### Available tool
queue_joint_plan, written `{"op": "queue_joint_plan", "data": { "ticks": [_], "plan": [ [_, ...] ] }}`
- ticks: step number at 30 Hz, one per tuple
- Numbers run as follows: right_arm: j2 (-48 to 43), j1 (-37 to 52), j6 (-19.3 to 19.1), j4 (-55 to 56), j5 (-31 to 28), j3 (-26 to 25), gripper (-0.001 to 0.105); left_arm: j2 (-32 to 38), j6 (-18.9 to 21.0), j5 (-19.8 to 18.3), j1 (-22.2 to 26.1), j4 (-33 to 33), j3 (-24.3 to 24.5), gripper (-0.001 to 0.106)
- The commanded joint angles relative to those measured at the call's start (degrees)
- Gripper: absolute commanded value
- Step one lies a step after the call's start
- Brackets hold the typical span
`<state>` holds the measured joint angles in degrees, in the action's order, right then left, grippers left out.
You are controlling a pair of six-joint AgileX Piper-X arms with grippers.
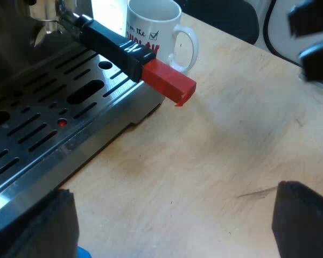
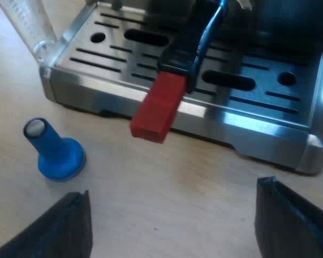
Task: Grind coffee beans and then tamp
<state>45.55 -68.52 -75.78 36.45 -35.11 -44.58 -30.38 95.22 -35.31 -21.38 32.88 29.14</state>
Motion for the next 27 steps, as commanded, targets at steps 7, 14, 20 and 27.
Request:
{"op": "queue_joint_plan", "data": {
  "ticks": [7, 14, 20, 27],
  "plan": [
    [0.1, -0.9, 0.1, -22.6, -2.3, 13.0, 0.065, 0.1, -0.3, -0.4, -0.3, -0.6, 0.0, 0.076],
    [4.7, -0.9, -3.0, -35.1, -2.3, 19.7, 0.062, 0.1, -0.3, -0.4, -0.3, -0.6, 0.0, 0.076],
    [9.9, -0.9, -7.1, -43.8, -3.4, 19.7, 0.042, 0.1, -0.3, -0.4, -0.3, -0.6, 0.0, 0.076],
    [14.8, -0.9, -7.1, -51.9, -3.7, 19.7, 0.021, 0.1, -0.8, -0.4, -0.3, -0.6, 0.0, 0.076]
  ]
}}
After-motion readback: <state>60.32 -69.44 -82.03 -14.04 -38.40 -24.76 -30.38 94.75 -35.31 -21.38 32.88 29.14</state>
